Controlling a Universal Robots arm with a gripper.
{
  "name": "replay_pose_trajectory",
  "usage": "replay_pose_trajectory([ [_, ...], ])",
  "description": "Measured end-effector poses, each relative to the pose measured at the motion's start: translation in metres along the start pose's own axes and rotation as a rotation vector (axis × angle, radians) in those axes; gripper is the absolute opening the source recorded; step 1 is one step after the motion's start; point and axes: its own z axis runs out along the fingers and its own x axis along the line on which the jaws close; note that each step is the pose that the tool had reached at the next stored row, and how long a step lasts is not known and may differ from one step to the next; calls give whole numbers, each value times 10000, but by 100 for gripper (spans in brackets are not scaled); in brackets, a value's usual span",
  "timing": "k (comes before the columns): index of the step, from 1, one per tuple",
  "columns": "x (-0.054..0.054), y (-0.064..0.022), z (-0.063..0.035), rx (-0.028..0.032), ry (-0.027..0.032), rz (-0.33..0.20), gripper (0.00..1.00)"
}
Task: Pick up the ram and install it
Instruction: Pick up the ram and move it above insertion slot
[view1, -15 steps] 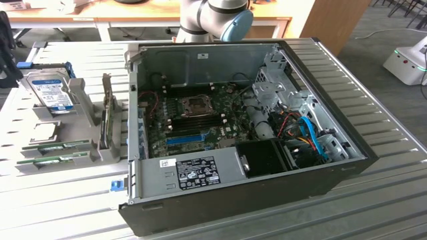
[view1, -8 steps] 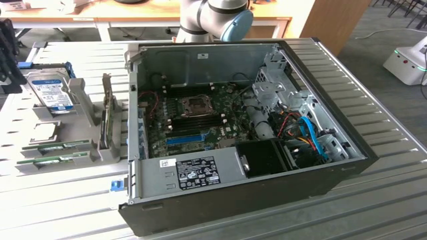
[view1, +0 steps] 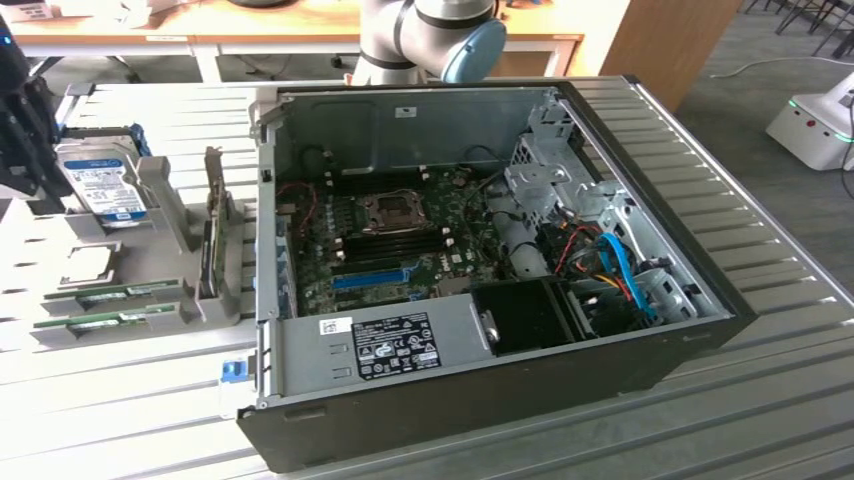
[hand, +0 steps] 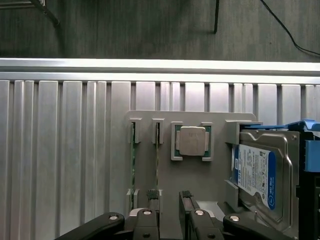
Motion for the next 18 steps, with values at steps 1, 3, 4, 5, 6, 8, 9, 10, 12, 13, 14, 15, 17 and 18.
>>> replay_pose_trajectory([
  [1, 0, 0, 18, 0, 0, 0, 30],
  [3, 0, -2, 53, -1, 0, 0, 30],
  [4, 0, -2, 72, -1, -1, 0, 30],
  [5, 0, -2, 89, -2, 0, 0, 30],
  [6, 0, -3, 109, -1, 0, 0, 30],
  [8, 0, -4, 145, 0, -1, 0, 30],
  [9, 0, -5, 163, 0, -1, 0, 30],
  [10, 0, -5, 181, -1, -1, 0, 30],
  [12, 0, -6, 217, 0, -2, 0, 30],
  [13, 0, -7, 237, -1, -3, 0, 30],
  [14, 0, -7, 254, -1, -4, 0, 30],
  [15, 0, -8, 272, 0, -5, 0, 30],
  [17, 0, -9, 308, -1, -7, 0, 30],
  [18, -1, -9, 326, 0, -9, 0, 30],
])
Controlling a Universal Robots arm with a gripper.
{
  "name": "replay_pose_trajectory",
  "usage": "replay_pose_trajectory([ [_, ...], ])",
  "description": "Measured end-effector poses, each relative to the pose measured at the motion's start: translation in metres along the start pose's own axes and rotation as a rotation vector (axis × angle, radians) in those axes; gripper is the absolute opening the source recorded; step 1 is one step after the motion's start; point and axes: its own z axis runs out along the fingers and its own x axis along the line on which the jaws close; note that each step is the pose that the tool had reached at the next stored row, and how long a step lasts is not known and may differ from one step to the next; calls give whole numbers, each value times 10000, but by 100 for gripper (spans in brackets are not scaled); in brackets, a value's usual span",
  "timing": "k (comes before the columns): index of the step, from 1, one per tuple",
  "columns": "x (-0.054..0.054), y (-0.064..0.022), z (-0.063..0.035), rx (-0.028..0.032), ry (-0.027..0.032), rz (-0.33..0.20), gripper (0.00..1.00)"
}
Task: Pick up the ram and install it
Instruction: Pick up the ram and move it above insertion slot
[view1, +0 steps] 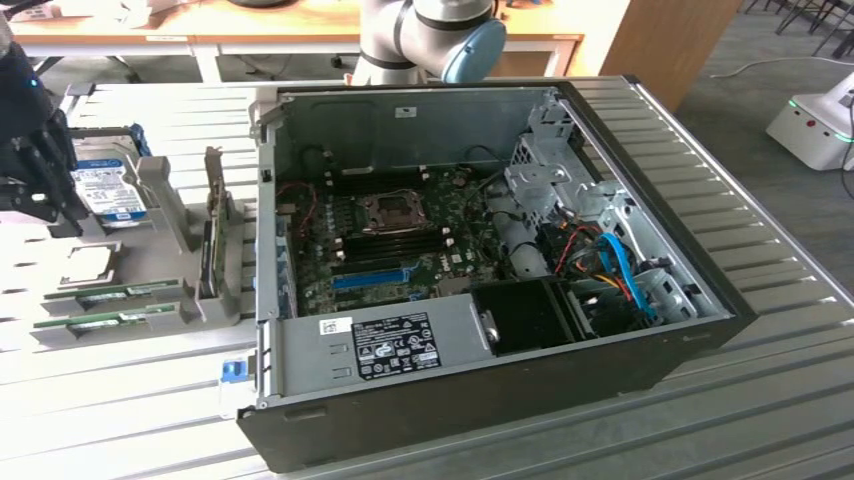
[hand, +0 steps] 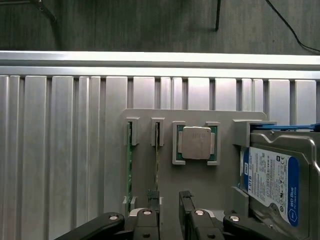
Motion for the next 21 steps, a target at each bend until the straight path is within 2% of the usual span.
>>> replay_pose_trajectory([
  [18, 0, -10, 325, 0, -35, -2, 30],
  [21, 0, -10, 333, -1, -35, -1, 30],
])
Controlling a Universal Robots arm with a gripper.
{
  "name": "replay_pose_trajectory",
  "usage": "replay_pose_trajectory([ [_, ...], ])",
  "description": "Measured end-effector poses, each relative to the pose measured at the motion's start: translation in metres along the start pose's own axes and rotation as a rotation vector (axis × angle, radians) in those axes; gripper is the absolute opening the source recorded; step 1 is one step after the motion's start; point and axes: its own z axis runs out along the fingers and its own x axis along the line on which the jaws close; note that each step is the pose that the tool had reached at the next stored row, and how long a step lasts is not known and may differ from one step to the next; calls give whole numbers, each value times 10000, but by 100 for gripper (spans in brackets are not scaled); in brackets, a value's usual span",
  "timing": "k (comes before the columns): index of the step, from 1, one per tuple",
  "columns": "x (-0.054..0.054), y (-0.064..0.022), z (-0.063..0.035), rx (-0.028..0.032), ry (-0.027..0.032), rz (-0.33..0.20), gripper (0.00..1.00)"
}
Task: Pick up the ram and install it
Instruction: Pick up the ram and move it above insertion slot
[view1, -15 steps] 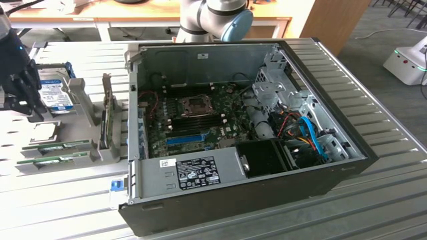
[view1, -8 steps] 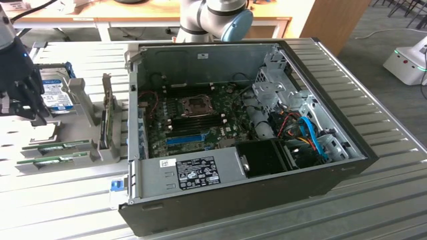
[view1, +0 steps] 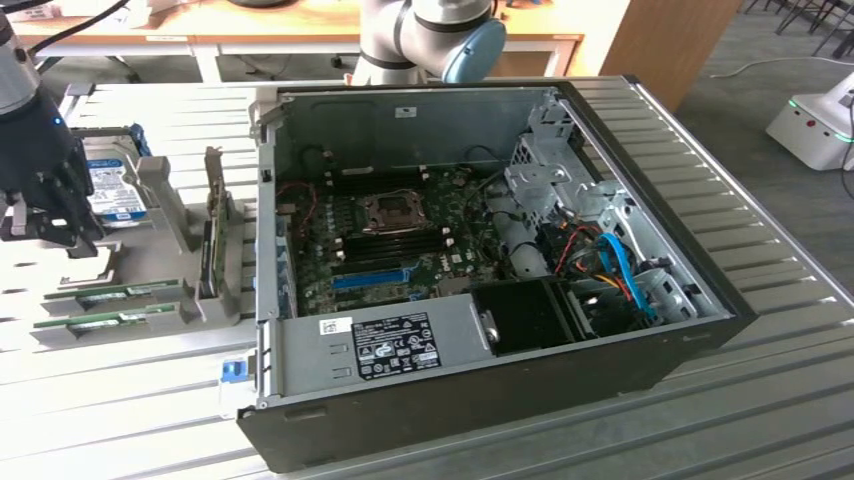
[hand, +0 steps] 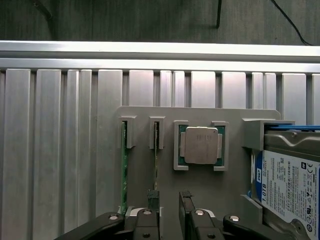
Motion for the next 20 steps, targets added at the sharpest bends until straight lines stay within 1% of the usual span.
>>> replay_pose_trajectory([
  [5, 0, 0, 4, 0, 0, 0, 30],
  [13, 0, -3, 79, 1, -1, 0, 30],
  [20, 0, -3, 88, 0, -1, 0, 30],
])
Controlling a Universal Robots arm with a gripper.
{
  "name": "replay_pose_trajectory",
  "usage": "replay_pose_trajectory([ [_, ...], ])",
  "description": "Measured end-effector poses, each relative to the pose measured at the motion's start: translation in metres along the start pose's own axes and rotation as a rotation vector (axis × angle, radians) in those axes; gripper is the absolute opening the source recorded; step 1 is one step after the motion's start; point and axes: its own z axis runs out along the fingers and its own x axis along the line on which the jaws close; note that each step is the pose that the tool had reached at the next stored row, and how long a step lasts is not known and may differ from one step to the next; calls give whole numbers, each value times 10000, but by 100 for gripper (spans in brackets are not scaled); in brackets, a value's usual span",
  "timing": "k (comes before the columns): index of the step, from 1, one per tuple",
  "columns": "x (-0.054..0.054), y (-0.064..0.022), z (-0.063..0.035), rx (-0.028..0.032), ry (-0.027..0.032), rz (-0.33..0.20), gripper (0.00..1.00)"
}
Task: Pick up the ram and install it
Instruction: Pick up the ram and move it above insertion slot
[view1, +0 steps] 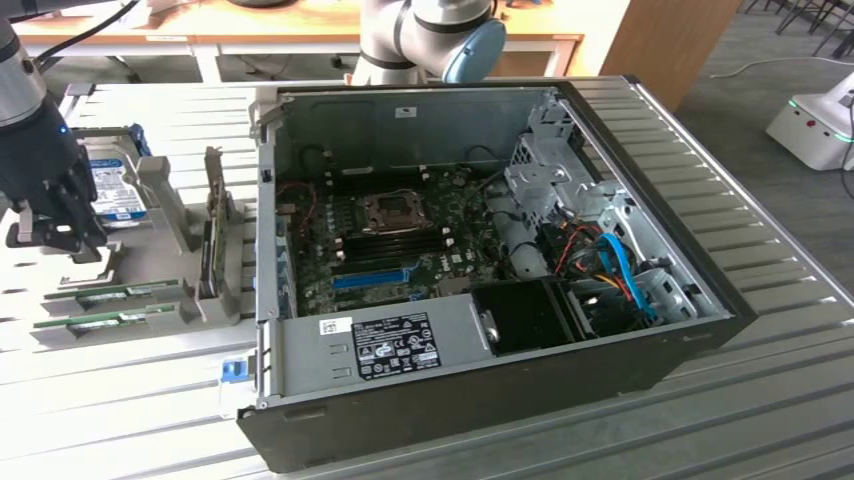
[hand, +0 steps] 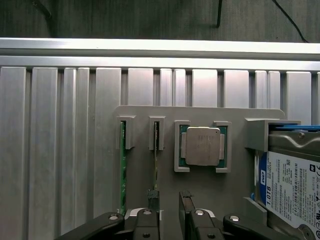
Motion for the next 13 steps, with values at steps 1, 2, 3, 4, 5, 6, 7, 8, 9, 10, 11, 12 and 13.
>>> replay_pose_trajectory([
  [1, 0, 0, 0, 0, 0, 0, 30],
  [2, 0, 0, 0, 0, 0, 0, 30],
  [3, 0, 0, 0, 0, 0, 0, 30],
  [4, 0, 0, 0, 0, 0, 0, 30],
  [5, 0, 0, 0, 0, 0, 0, 30],
  [6, 0, 0, 0, 0, 0, 0, 30],
  [7, 0, 0, 0, 0, 0, 1, 30],
  [8, 2, 0, 1, 1, -1, 1, 30],
  [9, 4, 0, 1, 1, 0, 0, 30],
  [10, 7, 0, 1, 1, -1, 0, 30],
  [11, 10, 0, 0, 0, 0, 0, 30],
  [12, 14, 0, 0, 0, 0, -1, 30],
  [13, 18, 0, 0, 1, 0, 0, 30],
])
